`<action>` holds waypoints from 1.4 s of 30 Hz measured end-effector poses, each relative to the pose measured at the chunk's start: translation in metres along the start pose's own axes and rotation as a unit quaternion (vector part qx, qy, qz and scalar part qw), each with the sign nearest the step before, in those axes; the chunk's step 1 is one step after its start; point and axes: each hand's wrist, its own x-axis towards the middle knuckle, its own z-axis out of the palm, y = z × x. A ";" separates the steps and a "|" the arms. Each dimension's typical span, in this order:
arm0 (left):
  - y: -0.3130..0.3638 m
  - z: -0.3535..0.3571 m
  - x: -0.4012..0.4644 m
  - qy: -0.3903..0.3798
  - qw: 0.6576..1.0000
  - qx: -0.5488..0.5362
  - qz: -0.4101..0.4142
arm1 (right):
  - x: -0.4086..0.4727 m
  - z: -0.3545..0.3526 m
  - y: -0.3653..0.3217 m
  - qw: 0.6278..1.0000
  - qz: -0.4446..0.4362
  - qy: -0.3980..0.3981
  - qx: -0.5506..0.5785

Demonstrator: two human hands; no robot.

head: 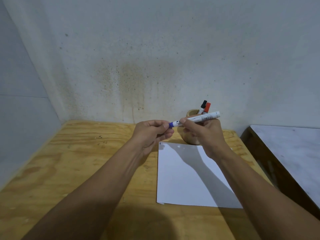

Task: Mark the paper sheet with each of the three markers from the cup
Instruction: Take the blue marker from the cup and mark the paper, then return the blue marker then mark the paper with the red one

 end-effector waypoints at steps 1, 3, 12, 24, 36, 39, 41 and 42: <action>0.000 0.003 0.001 0.001 1.000 0.000 0.005 | 0.000 -0.002 -0.002 1.000 -0.007 0.001 0.001; 0.000 0.009 0.001 0.004 1.000 0.012 0.017 | 0.000 -0.004 -0.003 1.000 -0.011 -0.005 -0.005; -0.010 0.051 0.017 0.066 0.909 0.356 0.208 | 0.031 -0.052 -0.044 0.974 0.008 0.049 -0.219; -0.018 0.052 0.030 -0.048 0.730 0.608 0.309 | 0.066 -0.080 -0.061 0.855 -0.032 -0.001 -0.517; -0.017 0.051 0.036 -0.044 0.734 0.600 0.315 | 0.080 -0.045 -0.011 0.895 0.123 0.108 -0.415; -0.017 0.049 0.038 -0.044 0.737 0.601 0.307 | 0.077 -0.044 -0.010 0.902 0.103 0.143 -0.394; -0.018 0.048 0.040 -0.047 0.738 0.600 0.306 | 0.075 -0.045 -0.014 0.919 0.080 0.158 -0.351; -0.019 0.048 0.040 -0.050 0.737 0.599 0.309 | 0.076 -0.045 -0.018 0.928 0.066 0.168 -0.327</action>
